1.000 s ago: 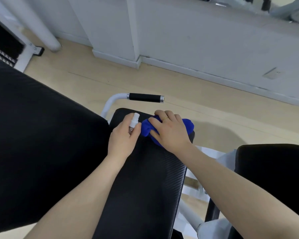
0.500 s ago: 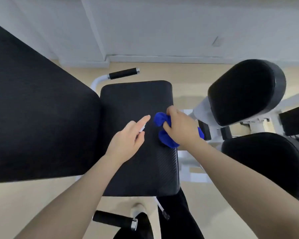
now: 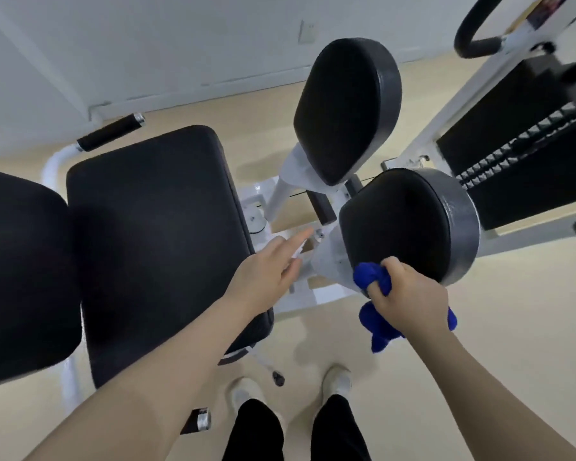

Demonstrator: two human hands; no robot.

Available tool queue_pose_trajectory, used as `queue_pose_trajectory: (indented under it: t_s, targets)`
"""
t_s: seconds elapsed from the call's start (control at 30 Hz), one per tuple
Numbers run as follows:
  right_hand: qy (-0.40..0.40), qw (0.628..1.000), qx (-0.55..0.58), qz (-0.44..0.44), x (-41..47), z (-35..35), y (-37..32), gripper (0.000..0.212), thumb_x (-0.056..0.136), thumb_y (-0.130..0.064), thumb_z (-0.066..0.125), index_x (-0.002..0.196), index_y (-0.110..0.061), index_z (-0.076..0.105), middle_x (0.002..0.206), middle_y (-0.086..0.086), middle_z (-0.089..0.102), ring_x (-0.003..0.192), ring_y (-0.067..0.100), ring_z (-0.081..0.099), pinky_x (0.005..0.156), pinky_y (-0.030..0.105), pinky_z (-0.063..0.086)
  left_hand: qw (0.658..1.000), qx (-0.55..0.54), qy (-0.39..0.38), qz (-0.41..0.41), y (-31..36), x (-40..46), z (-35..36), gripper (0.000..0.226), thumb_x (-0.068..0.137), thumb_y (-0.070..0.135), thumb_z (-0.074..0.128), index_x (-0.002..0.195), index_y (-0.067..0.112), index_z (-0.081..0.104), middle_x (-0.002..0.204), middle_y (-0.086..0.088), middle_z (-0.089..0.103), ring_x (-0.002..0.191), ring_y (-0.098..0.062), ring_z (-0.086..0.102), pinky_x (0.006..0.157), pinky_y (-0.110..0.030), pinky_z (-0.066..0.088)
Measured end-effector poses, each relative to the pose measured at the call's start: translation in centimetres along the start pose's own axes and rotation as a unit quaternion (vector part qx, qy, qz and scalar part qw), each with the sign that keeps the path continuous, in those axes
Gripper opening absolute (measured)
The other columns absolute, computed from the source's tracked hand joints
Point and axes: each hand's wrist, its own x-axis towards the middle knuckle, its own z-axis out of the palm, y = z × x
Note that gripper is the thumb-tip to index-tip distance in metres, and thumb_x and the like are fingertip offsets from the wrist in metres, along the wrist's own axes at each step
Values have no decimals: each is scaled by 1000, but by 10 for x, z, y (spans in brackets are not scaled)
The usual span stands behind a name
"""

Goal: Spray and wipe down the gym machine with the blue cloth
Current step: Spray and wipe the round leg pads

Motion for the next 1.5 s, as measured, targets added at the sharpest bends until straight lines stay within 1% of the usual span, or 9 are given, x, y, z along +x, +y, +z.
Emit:
queue_pose_trajectory:
  t_s: [0.17,0.37,0.43,0.53,0.73,0.83,1.0,1.37,1.5]
  targets:
    - [50,998,41,3,29,4,25,21,86,-35,52,97,-17,52,79,-4,59,61,21,47,49,23,25,998,50,6,31,9,22,29,56,93,33,29,147,34,16,90,0,47,60,-19,48,55,-37,48]
    - [136,975,32,-171,73,10,61,28,75,-34,47,84,-9,58,62,3,60,48,27,53,48,20,27,976,177,67,110,17,35,49,52,87,21,43,138,24,29,79,-3,58,48,-17,46,34,-21,35]
    - [165,959,27,-227,86,15,66,33,74,-35,42,82,-7,58,65,5,60,52,28,54,54,23,30,948,256,122,144,21,44,55,63,78,6,55,135,24,34,73,-1,57,44,-15,41,34,-20,28]
    - [188,942,23,-276,100,24,76,31,74,-33,44,87,-8,57,74,6,61,62,29,55,57,29,37,898,353,172,199,31,52,64,71,72,-10,40,131,28,38,66,0,54,43,-15,35,39,-22,22]
    - [186,895,6,-405,120,34,102,30,73,-33,46,97,-14,45,85,7,62,72,27,53,66,31,27,855,423,152,258,43,70,79,70,76,-9,40,134,30,35,67,-2,52,46,-16,34,41,-25,31]
    - [165,882,-6,-441,122,34,109,31,73,-32,44,98,-14,45,88,8,62,72,26,54,67,32,34,852,438,118,261,45,72,72,62,82,-11,32,133,24,35,72,-7,54,46,-17,39,42,-23,29]
    - [150,873,-32,-462,115,41,123,35,72,-33,43,99,-13,50,98,10,61,80,29,56,68,33,44,863,431,92,249,46,81,63,66,67,-11,49,127,15,37,74,-15,49,47,-20,31,43,-21,25]
    - [234,891,-17,-389,107,55,109,31,73,-30,40,96,-12,52,94,9,58,81,29,55,77,38,44,849,416,145,292,23,80,102,50,71,-8,34,116,13,41,69,-9,44,49,-15,23,44,-19,18]
    - [284,872,-11,-399,111,65,110,28,74,-28,41,98,-14,48,93,10,59,81,29,55,78,38,44,837,419,166,311,18,91,110,45,80,1,28,121,14,41,66,-9,45,46,-15,25,44,-19,17]
